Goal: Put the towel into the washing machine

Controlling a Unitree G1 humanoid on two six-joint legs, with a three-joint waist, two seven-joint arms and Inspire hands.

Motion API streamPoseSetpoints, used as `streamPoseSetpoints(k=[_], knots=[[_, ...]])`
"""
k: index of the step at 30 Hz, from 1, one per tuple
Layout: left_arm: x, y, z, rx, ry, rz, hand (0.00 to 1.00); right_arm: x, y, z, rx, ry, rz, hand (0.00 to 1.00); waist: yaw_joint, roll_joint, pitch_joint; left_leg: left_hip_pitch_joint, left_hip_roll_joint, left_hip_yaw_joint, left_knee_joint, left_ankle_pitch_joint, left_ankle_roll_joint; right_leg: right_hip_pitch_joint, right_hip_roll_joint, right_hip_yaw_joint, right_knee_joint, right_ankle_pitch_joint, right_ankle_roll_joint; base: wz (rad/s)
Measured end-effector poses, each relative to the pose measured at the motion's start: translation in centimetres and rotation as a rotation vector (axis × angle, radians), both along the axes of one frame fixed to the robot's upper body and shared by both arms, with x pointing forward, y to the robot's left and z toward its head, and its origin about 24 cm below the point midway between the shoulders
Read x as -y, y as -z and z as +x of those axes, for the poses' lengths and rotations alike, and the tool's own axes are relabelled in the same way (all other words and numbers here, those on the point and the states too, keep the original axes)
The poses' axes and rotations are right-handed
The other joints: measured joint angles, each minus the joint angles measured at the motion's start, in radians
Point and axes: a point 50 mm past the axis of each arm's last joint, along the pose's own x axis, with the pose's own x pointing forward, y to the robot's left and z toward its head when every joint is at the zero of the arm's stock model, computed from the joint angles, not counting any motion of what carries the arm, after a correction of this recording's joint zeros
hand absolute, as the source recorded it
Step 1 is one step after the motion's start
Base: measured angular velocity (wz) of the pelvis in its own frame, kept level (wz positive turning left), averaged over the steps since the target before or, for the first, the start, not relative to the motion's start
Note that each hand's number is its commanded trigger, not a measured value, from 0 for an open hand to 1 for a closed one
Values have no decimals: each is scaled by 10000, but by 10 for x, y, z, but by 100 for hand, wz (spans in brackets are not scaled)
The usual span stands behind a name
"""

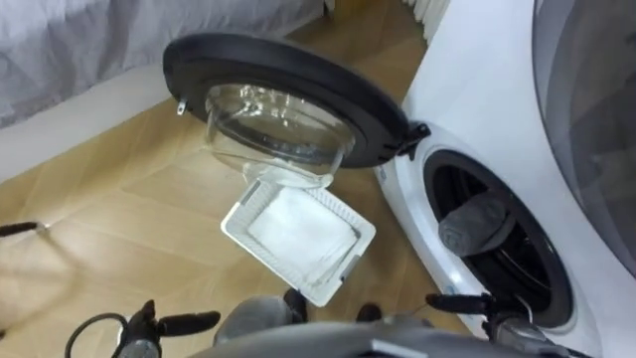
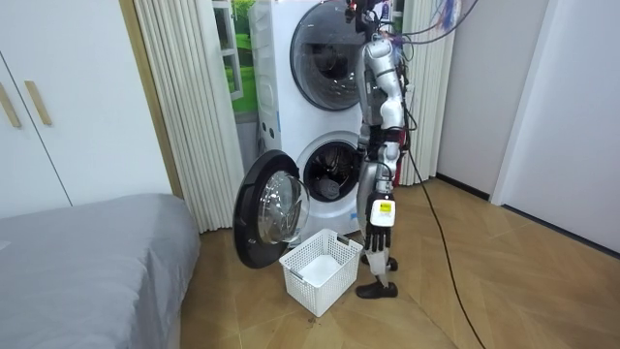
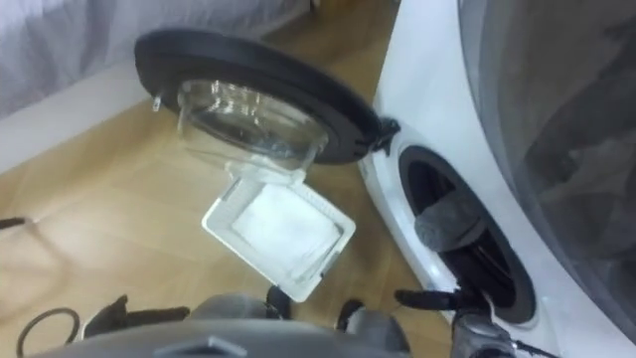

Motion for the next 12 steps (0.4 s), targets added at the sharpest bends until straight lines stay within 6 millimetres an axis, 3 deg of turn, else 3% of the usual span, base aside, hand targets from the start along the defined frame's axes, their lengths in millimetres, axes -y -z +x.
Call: streamPoseSetpoints(k=[6,12], knots=[[4,1,-2,-291,516,202,0,-6,3,-9,-398,-636,496,0,6,-8,55,893,-14,31,-421,-5,-78,779,80,15,-213,23,29,-2],[12,2,1,-394,1409,249,0,-8,4,-13,-577,-1079,748,0,-73,-77,37,1277,-25,-7,-552,10,-104,1183,148,194,-399,76,40,-2]])
